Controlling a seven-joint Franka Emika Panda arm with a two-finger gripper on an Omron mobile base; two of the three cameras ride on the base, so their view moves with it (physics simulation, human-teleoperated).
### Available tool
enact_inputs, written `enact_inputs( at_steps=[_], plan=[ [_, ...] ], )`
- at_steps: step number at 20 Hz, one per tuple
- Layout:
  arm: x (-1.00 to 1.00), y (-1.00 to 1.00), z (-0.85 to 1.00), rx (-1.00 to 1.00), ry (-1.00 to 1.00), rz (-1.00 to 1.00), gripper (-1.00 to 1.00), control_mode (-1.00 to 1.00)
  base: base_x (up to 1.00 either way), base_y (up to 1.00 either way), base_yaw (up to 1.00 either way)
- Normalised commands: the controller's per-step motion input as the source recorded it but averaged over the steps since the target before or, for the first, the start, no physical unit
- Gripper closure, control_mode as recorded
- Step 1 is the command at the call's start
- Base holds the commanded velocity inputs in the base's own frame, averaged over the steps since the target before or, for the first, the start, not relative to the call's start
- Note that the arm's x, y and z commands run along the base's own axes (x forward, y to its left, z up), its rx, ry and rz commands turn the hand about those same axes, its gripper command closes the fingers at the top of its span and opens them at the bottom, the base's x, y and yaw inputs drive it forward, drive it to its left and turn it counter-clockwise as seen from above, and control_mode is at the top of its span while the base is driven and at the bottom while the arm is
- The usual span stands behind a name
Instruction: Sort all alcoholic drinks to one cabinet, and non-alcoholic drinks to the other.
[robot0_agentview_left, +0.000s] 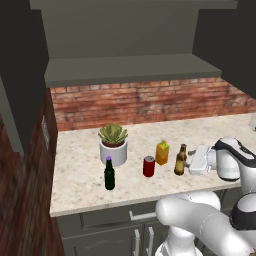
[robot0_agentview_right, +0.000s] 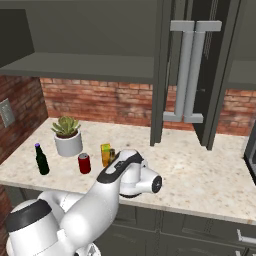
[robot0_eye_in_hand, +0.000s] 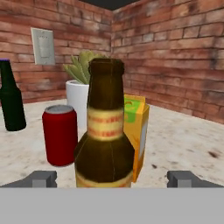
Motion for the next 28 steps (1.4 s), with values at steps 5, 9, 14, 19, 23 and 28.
enact_inputs(
  at_steps=[5,9,14,19,23,28],
  plan=[
    [0.0,0.12,-0.02,0.0,0.0,0.0,-1.0,-1.0,0.0,0.0,0.0],
    [0.01,0.0,-0.11,0.0,0.0,0.0,-1.0,-1.0,0.0,0.0,0.0],
    [0.19,0.0,-0.15,0.0,0.0,0.0,-1.0,-1.0,0.0,0.0,0.0],
    [0.16,0.0,-0.08,0.0,0.0,0.0,-1.0,-1.0,0.0,0.0,0.0],
    [0.01,0.01,-0.03,0.01,0.0,0.01,1.0,-1.0,0.0,0.0,0.0],
    [0.0,0.08,-0.01,-0.02,0.05,0.01,1.0,-1.0,0.0,0.0,0.0]
  ],
)
